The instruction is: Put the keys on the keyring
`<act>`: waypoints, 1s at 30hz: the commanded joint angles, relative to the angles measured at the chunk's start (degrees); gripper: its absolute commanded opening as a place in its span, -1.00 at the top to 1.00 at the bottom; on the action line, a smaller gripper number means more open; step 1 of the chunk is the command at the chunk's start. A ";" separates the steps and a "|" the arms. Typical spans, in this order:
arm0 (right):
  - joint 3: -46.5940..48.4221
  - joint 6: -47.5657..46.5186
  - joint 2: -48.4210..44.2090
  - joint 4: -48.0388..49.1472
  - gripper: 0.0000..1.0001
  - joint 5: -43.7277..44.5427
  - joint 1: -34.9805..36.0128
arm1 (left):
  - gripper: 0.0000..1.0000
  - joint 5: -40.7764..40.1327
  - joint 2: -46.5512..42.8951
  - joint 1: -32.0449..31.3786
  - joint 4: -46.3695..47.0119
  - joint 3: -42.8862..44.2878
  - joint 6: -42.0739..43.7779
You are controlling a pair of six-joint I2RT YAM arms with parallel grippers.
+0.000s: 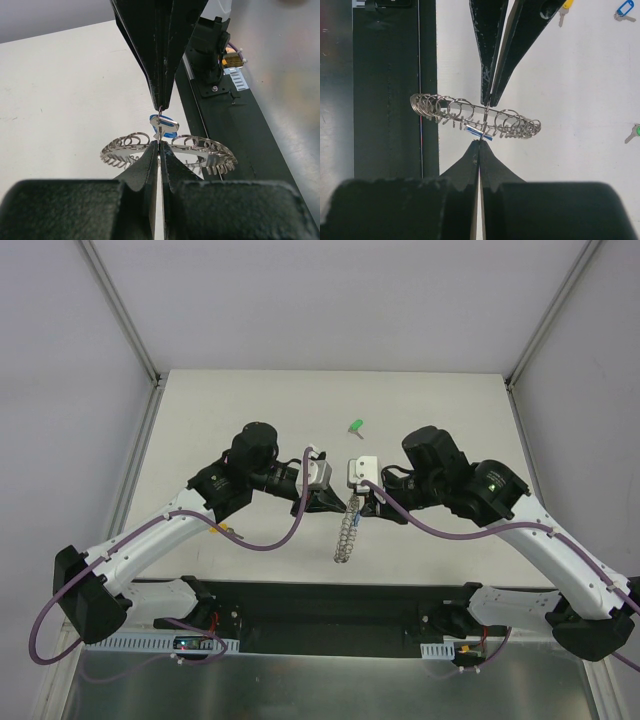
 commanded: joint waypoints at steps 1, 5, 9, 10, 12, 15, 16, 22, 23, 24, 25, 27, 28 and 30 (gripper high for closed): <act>1.81 -1.06 -0.72 -0.55 0.97 -0.17 0.34 | 1.00 3.41 -0.38 0.66 3.33 1.53 -0.36; 1.90 -1.06 -0.55 -0.55 0.98 -0.44 0.34 | 1.00 3.50 -0.38 0.66 3.33 1.71 -0.53; 1.90 -1.15 -0.37 -0.64 0.98 -1.05 0.42 | 1.00 3.67 -0.20 0.66 3.33 1.80 -0.71; 1.90 -1.24 -0.29 -0.55 0.97 -1.05 0.34 | 1.00 3.67 -0.12 0.66 3.33 1.80 -0.62; 1.90 -1.15 -0.20 -0.73 0.98 -1.05 0.34 | 1.00 3.76 -0.03 0.75 3.42 1.89 -0.71; 2.08 -1.24 -0.02 -0.73 0.98 -1.32 0.34 | 1.00 3.85 -0.03 0.75 3.42 1.97 -0.80; 1.99 -1.32 -0.02 -0.73 0.98 -1.32 0.42 | 1.00 4.02 0.15 0.66 3.33 2.06 -0.80; 2.25 -1.24 0.42 -0.73 0.98 -1.93 0.42 | 1.00 4.11 0.06 0.75 3.33 2.15 -0.80; 2.17 -1.24 0.50 -0.73 0.98 -2.02 0.42 | 1.00 4.11 0.15 0.66 3.42 2.15 -0.80; 2.16 -1.24 0.59 -0.81 0.98 -2.02 0.34 | 1.00 4.11 0.15 0.75 3.33 2.24 -0.71; 2.25 -1.32 0.68 -0.73 0.98 -2.02 0.42 | 1.00 4.20 0.24 0.66 3.33 2.32 -0.71; 2.17 -1.32 0.77 -0.81 0.98 -2.02 0.34 | 1.00 4.46 0.32 0.66 3.33 2.41 -0.71; 2.34 -1.33 0.77 -0.81 0.97 -2.02 0.42 | 1.00 4.47 0.32 0.66 3.33 2.41 -0.80; 2.51 -1.24 0.68 -0.99 0.97 -2.28 0.42 | 1.00 4.29 0.41 0.66 3.42 2.41 -0.71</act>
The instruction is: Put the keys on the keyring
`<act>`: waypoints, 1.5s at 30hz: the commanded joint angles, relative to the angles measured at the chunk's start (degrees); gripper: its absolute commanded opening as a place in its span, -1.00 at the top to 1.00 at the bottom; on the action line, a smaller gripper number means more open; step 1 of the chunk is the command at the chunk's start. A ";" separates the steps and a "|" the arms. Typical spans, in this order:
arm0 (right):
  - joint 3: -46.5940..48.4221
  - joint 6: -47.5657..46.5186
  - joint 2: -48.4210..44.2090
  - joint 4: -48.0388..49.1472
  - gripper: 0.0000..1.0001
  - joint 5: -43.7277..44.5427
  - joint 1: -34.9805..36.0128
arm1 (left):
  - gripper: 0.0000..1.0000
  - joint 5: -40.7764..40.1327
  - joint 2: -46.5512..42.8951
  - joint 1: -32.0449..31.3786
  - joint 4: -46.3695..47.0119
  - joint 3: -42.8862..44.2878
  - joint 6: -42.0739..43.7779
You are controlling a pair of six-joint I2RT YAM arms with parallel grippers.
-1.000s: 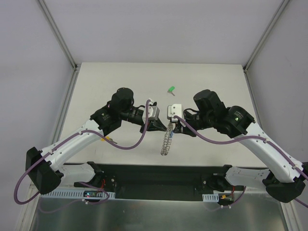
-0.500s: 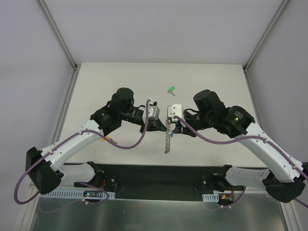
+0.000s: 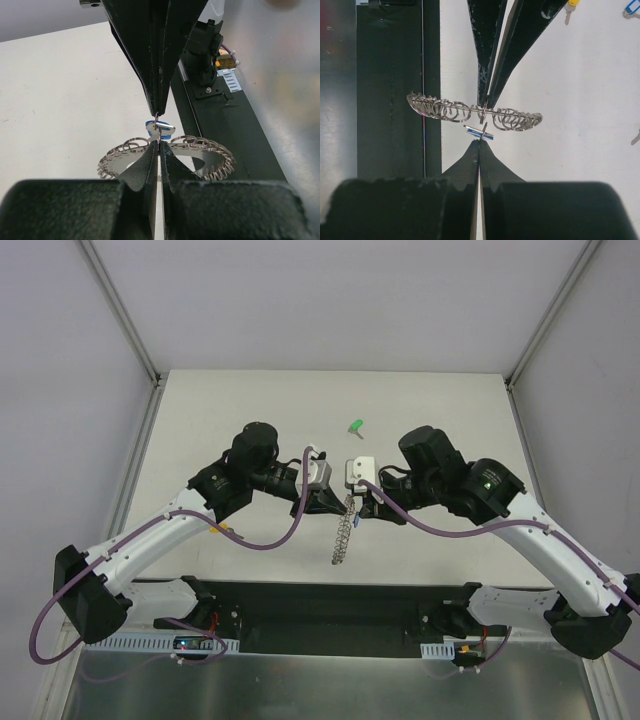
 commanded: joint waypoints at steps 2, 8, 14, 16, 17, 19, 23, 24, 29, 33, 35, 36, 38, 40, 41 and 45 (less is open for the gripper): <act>2.60 -1.13 -0.06 -0.84 0.98 -1.67 0.38 | 1.00 2.78 0.39 0.66 3.33 2.24 0.38; 2.34 -0.95 -0.68 -1.80 0.97 -0.88 0.38 | 1.00 1.64 -0.14 0.66 3.33 1.80 0.91; 2.16 -0.86 -0.94 -2.16 0.97 -0.35 0.38 | 1.00 1.90 -0.05 0.66 3.33 1.88 0.91; 2.43 -0.86 -0.77 -2.07 0.98 -0.62 0.38 | 1.00 1.90 0.04 0.66 3.33 1.89 0.82; 2.60 -0.95 -0.68 -2.07 0.98 -0.70 0.38 | 1.00 1.99 0.04 0.75 3.33 1.89 0.91; 2.69 -0.86 -0.50 -2.07 0.97 -0.88 0.38 | 1.00 2.16 0.04 0.66 3.33 1.97 0.91; 2.87 -0.78 -0.15 -2.07 0.98 -1.32 0.38 | 1.00 2.17 -0.05 0.66 3.42 1.97 0.74; 2.78 -0.78 -0.06 -1.98 0.98 -1.32 0.47 | 1.00 2.43 0.04 0.66 3.33 1.97 0.73; 3.04 -0.78 0.29 -1.98 0.98 -1.32 0.38 | 1.00 2.78 0.13 0.66 3.33 2.06 0.56; 3.04 -0.78 0.55 -1.98 0.98 -1.23 0.38 | 1.00 2.87 0.21 0.66 3.42 2.15 0.56; 2.96 -0.78 0.55 -1.89 0.98 -1.41 0.38 | 1.00 2.96 0.21 0.66 3.33 2.24 0.38; 2.96 -0.69 0.64 -1.89 0.97 -1.41 0.38 | 1.00 3.04 0.30 0.75 3.33 2.24 0.30; 2.96 -0.78 0.73 -1.89 0.97 -1.76 0.38 | 1.00 2.87 0.22 0.66 3.33 2.15 0.21; 3.13 -0.69 0.82 -1.89 0.98 -1.85 0.38 | 1.00 2.87 0.04 0.66 3.33 2.06 0.29; 3.04 -0.69 0.90 -1.89 0.98 -1.85 0.47 | 1.00 2.87 0.04 0.75 3.33 2.06 0.29; 3.13 -0.51 1.08 -1.89 0.98 -1.67 0.38 | 1.00 3.31 0.21 0.66 3.33 2.15 0.21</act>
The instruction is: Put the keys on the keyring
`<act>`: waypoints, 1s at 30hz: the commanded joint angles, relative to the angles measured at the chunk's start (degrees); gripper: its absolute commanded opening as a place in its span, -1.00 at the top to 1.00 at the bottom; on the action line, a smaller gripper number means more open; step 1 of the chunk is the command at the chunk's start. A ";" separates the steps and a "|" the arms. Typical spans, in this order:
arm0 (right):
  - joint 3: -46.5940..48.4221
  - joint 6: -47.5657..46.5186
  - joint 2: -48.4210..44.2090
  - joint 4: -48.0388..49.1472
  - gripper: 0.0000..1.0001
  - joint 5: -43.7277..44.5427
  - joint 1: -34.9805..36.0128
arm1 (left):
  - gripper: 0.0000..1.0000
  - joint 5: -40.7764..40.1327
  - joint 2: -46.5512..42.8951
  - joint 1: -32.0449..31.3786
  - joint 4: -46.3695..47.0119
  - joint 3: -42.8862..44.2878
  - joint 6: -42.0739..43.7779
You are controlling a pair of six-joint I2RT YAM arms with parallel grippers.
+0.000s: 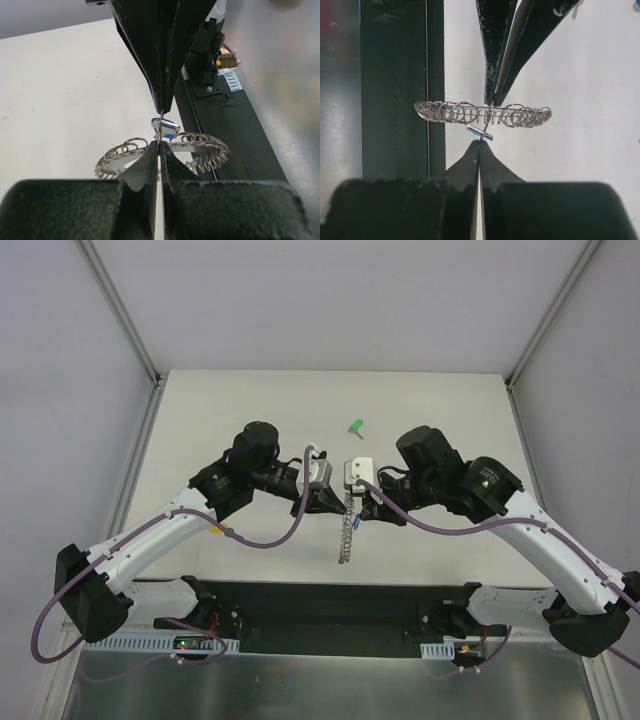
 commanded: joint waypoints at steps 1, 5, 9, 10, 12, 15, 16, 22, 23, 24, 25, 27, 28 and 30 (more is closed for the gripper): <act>2.63 -0.53 0.45 -0.10 0.97 -1.54 0.25 | 1.00 3.42 -0.27 0.55 3.51 2.15 0.32; 2.72 -0.53 0.71 -0.10 0.97 -1.80 0.25 | 1.00 3.68 -0.09 0.55 3.33 2.24 0.40; 3.33 -0.53 1.33 -0.28 0.98 -2.33 0.25 | 1.00 5.17 0.17 0.64 3.33 2.41 0.49; 3.51 -0.53 1.41 -0.28 0.97 -2.33 0.16 | 1.00 5.52 0.17 0.55 3.33 2.50 0.41; 3.51 -0.45 1.33 -0.36 0.98 -2.33 0.25 | 1.00 5.35 0.17 0.55 3.33 2.33 0.32; 3.07 -0.27 0.98 -0.54 0.98 -1.72 0.25 | 1.00 3.95 -0.53 0.64 3.33 1.63 0.58; 2.98 -0.18 0.80 -0.63 0.97 -1.19 0.25 | 1.00 3.68 -0.79 0.64 3.42 1.54 0.67; 2.54 0.26 -0.08 -1.59 0.97 -0.31 0.25 | 1.00 2.01 -1.67 0.55 3.42 0.83 1.11; 2.45 0.26 -0.17 -1.68 0.97 -0.31 0.25 | 1.00 2.01 -1.67 0.55 3.33 0.83 1.11; 2.37 0.34 -0.34 -1.68 0.98 -0.31 0.16 | 1.00 1.84 -1.67 0.64 3.33 0.83 1.11; 2.45 0.34 -0.34 -1.77 0.98 -0.31 0.25 | 1.00 1.84 -1.67 0.64 3.42 0.83 1.11; 2.45 0.34 -0.43 -1.86 0.98 0.13 0.25 | 1.00 1.66 -1.76 0.64 3.42 0.83 1.11; 2.54 0.34 -0.43 -1.86 0.97 0.30 0.25 | 1.00 1.57 -1.67 0.73 3.33 0.83 1.11; 2.45 0.34 -0.43 -1.86 0.97 0.57 0.25 | 1.00 1.48 -1.94 0.64 3.33 0.66 1.28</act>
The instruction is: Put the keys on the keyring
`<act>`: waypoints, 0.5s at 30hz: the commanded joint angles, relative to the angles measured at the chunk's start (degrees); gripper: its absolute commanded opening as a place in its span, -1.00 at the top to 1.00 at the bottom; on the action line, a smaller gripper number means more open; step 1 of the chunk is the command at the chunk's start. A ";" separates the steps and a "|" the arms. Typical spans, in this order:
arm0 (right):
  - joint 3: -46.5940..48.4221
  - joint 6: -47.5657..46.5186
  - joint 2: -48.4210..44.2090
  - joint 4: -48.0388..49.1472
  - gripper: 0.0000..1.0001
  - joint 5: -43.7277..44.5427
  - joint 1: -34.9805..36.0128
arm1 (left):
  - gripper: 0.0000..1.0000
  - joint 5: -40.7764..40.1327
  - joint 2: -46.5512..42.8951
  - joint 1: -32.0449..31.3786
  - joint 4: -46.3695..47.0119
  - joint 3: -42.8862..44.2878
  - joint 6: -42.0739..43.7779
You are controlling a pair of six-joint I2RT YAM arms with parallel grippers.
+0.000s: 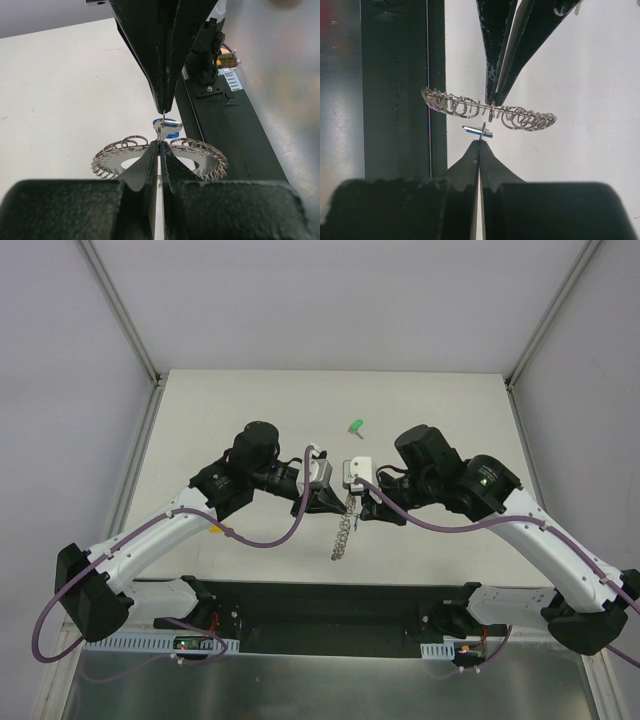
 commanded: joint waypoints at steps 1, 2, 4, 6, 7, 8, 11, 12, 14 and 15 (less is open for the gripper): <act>1.60 0.10 -1.35 -0.92 0.98 0.57 0.16 | 1.00 0.81 -2.05 0.49 3.33 0.63 1.15; 1.60 0.10 -1.35 -0.83 0.98 0.57 0.25 | 1.00 0.72 -2.13 0.49 3.16 0.55 1.24; 1.69 0.02 -1.26 -0.92 0.98 0.31 0.16 | 1.00 0.63 -2.22 0.40 3.07 0.55 1.33; 1.78 0.10 -1.09 -0.92 0.97 0.13 0.25 | 1.00 0.63 -2.22 0.40 2.89 0.55 1.33; 1.69 0.02 -1.09 -0.83 0.97 0.30 0.25 | 1.00 0.72 -2.22 0.40 2.89 0.55 1.41; 1.69 0.10 -1.09 -0.83 0.98 0.48 0.16 | 1.00 0.80 -2.31 0.49 2.89 0.55 1.42; 1.78 0.28 -1.09 -0.57 0.97 1.01 0.25 | 1.00 1.16 -2.40 0.40 2.80 0.37 1.42; 1.78 0.45 -1.00 -0.57 0.97 1.10 0.16 | 1.00 1.24 -2.40 0.40 2.80 0.37 1.50; 1.87 0.63 -0.82 -0.30 0.97 1.27 0.16 | 1.00 1.68 -2.40 0.49 2.80 0.28 1.68; 1.86 0.81 -0.73 -0.13 0.98 1.19 0.16 | 1.00 1.86 -2.22 0.40 2.89 0.37 1.68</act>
